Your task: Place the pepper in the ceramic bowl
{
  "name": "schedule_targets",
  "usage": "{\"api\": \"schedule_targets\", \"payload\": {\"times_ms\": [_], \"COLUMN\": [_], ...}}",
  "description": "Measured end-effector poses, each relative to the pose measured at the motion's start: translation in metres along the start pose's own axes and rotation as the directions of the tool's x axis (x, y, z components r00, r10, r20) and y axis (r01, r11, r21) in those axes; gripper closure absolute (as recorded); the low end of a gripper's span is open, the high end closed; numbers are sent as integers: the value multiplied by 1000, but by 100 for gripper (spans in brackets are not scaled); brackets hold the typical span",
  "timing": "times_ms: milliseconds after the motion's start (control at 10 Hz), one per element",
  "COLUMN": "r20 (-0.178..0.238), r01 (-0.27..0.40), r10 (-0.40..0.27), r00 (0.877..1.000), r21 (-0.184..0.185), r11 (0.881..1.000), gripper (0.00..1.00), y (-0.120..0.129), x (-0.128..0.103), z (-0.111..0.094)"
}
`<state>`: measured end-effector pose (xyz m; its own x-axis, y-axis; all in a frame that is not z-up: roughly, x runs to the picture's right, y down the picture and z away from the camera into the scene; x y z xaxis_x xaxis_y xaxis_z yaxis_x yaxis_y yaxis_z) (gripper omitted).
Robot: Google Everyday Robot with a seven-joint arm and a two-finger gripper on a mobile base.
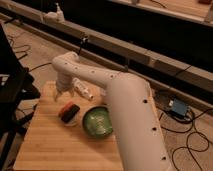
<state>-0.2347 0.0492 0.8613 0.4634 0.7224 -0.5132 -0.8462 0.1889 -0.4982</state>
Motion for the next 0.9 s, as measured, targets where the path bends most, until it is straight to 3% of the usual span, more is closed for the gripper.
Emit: {"api": "schedule_targets", "payload": {"times_ms": [400, 900], "r20": [-68, -71], "r01": [-42, -48], "r10": [40, 46], "r00": [997, 996], "r21": [-37, -38], "r11": [998, 998], "gripper": [36, 36], "y": [-13, -14], "x": [3, 3], "z": [32, 33]}}
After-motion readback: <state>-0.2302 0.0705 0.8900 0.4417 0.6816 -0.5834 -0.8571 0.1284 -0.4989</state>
